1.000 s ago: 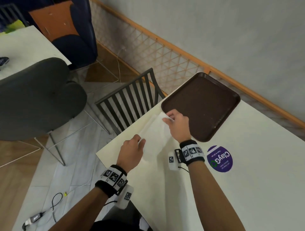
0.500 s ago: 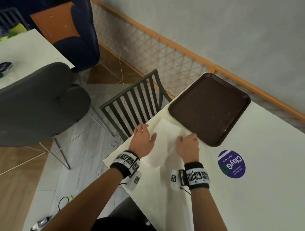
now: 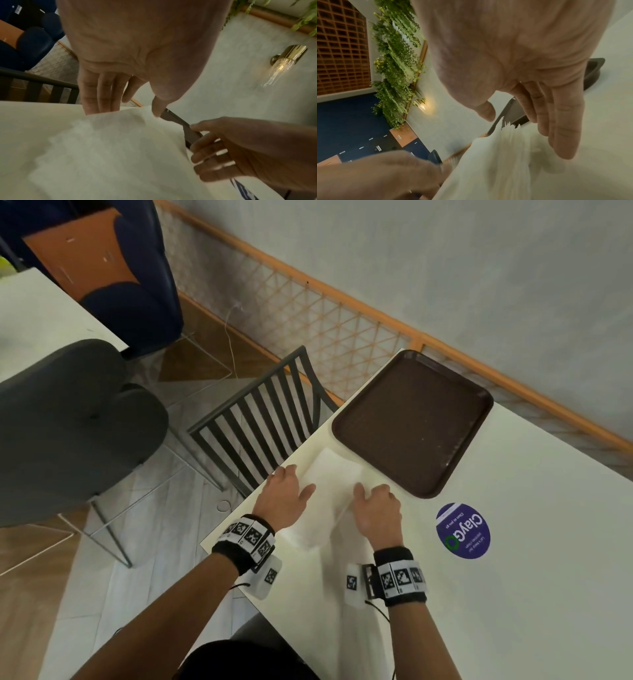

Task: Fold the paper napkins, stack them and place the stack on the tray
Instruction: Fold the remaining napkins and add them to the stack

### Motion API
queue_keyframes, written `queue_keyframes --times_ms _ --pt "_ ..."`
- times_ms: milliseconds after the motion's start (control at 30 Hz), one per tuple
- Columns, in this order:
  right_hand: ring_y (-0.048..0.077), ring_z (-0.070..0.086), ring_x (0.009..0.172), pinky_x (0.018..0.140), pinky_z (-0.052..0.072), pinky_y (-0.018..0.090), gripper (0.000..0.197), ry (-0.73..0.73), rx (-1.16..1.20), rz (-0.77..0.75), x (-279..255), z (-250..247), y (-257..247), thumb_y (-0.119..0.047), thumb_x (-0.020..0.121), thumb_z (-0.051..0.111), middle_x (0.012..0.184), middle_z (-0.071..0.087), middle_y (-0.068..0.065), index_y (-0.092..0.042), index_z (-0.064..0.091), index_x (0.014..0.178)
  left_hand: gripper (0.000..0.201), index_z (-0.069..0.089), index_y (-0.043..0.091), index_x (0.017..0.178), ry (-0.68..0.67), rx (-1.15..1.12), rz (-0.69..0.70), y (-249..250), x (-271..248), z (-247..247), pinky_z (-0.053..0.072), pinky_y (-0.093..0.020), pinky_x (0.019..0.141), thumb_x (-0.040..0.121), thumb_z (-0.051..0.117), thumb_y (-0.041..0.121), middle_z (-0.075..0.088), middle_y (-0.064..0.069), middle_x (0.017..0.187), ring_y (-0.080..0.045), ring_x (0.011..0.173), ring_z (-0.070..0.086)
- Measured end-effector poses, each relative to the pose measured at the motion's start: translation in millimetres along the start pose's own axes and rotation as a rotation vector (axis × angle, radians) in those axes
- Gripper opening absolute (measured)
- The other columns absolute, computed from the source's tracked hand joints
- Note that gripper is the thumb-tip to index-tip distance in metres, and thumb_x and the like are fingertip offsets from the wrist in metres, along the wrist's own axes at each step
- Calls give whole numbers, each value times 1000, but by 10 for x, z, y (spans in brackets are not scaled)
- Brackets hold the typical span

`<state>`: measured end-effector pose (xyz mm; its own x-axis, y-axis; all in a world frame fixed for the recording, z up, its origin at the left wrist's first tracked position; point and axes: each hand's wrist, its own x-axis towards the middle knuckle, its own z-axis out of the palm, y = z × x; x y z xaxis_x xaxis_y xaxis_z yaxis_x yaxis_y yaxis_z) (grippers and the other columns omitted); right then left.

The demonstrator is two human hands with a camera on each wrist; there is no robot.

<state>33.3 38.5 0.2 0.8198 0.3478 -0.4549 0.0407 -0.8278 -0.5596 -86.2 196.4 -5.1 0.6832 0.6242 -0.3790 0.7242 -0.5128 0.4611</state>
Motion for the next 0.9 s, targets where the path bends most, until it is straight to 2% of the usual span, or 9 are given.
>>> queue_keyframes --times_ms 100,167,333,433,533,633,800,833,900 --pt "43 55 132 106 46 46 65 -59 -58 -36 131 31 -28 -53 108 55 141 60 26 5 52 136 72 37 6 157 -92 76 -7 -24 -46 96 40 -45 117 104 61 48 43 -15 155 -34 143 43" --pt "42 56 132 107 46 47 66 -72 -115 -65 181 47 -61 -53 106 59 143 57 26 4 51 139 74 36 6 157 -97 89 8 -15 -68 161 39 -44 117 102 64 48 40 -13 154 -32 143 41" --pt "41 56 129 103 50 51 61 93 -252 -280 312 -68 -224 -48 101 70 142 52 16 -9 48 143 84 30 8 160 -44 95 18 12 -98 224 43 -45 114 98 66 54 39 -12 153 -33 140 40" --pt "38 53 134 108 49 54 73 -29 -451 -360 453 -15 -353 -56 98 71 147 52 13 -12 46 151 85 32 7 157 -44 154 31 15 -98 261 46 -45 110 98 66 57 39 -11 149 -32 137 40" --pt "39 48 141 114 47 53 83 -101 -583 -356 533 108 -400 -59 96 72 153 48 15 -9 43 156 84 35 7 156 -31 176 45 -1 -91 278 48 -43 108 97 66 59 40 -10 146 -30 135 42" --pt "40 44 142 117 45 52 90 -105 -564 -333 603 174 -408 -55 94 76 155 42 18 -6 37 158 86 34 7 156 -23 171 46 -14 -71 286 48 -43 108 96 67 60 40 -11 146 -30 136 42" --pt "43 42 148 120 41 54 109 -189 -556 -284 754 186 -438 -57 84 86 158 48 19 -3 31 161 91 33 9 156 -52 98 -1 -12 -4 276 45 -44 112 91 74 59 41 -10 147 -30 139 41" --pt "43 44 147 121 40 53 109 -220 -568 -272 786 178 -441 -60 82 86 157 51 18 -3 34 159 93 33 9 155 -60 73 -15 -7 16 269 45 -44 112 89 76 59 42 -10 147 -30 139 41" --pt "39 51 141 118 39 48 96 -271 -580 -266 842 163 -443 -66 80 85 147 60 15 -6 50 146 95 34 8 154 -80 31 -41 2 55 243 44 -45 114 87 81 56 42 -10 147 -31 139 42"
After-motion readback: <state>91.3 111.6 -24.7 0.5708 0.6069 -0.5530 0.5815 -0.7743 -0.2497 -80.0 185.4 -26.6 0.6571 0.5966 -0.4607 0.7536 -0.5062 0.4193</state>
